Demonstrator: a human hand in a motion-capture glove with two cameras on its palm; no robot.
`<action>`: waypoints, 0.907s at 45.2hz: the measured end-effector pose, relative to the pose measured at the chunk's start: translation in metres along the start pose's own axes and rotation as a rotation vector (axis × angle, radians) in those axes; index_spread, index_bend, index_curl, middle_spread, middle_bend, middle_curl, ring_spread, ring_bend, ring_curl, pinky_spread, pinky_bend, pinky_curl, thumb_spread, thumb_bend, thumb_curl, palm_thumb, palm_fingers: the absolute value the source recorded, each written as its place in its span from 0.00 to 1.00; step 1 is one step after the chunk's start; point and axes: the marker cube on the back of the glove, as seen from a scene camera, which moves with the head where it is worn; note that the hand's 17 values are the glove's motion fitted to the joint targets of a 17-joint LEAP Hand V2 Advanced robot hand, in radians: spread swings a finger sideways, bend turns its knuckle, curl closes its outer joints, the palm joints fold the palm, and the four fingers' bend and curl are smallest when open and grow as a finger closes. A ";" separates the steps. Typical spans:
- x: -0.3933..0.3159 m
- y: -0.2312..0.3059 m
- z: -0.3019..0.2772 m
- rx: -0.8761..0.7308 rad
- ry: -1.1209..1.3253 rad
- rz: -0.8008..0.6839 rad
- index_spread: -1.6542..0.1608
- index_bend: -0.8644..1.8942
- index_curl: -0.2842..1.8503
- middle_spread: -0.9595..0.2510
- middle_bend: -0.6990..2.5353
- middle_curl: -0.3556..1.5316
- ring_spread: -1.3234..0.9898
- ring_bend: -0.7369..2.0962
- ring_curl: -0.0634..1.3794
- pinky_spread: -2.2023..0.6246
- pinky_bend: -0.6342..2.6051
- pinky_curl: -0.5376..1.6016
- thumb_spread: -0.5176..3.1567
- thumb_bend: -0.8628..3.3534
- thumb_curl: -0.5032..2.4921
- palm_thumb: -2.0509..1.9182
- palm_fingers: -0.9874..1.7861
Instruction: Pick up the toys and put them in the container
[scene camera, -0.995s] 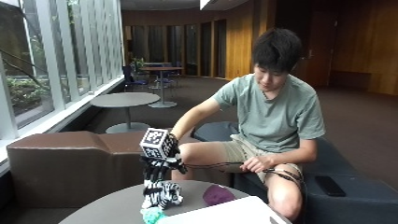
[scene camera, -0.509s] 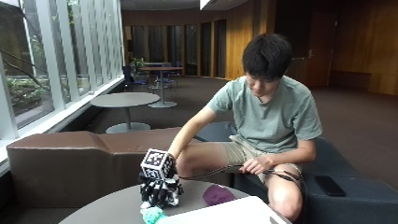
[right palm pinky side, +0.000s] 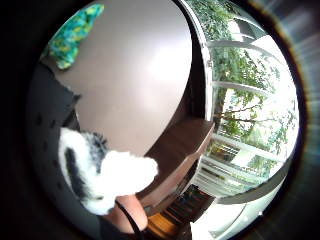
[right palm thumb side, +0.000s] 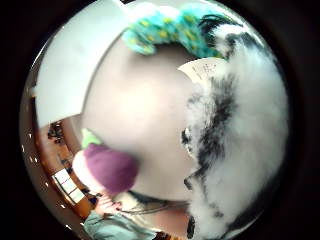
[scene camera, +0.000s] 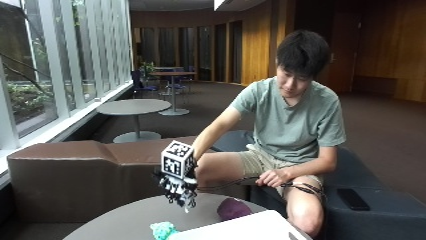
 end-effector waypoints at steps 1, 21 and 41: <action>-0.002 -0.002 -0.018 0.000 -0.012 0.004 0.72 0.57 0.30 0.56 0.49 0.47 0.43 0.57 0.38 0.71 0.38 0.40 0.42 0.25 0.36 0.66 0.80; -0.031 0.022 -0.283 0.251 -0.055 0.056 0.73 0.69 0.43 0.58 0.57 0.56 0.40 0.65 0.48 0.68 0.43 0.45 0.31 0.23 0.43 0.67 0.74; -0.159 -0.064 -0.388 0.356 0.048 0.024 0.74 0.70 0.51 0.60 0.59 0.60 0.40 0.68 0.51 0.68 0.46 0.48 0.26 0.23 0.49 0.66 0.71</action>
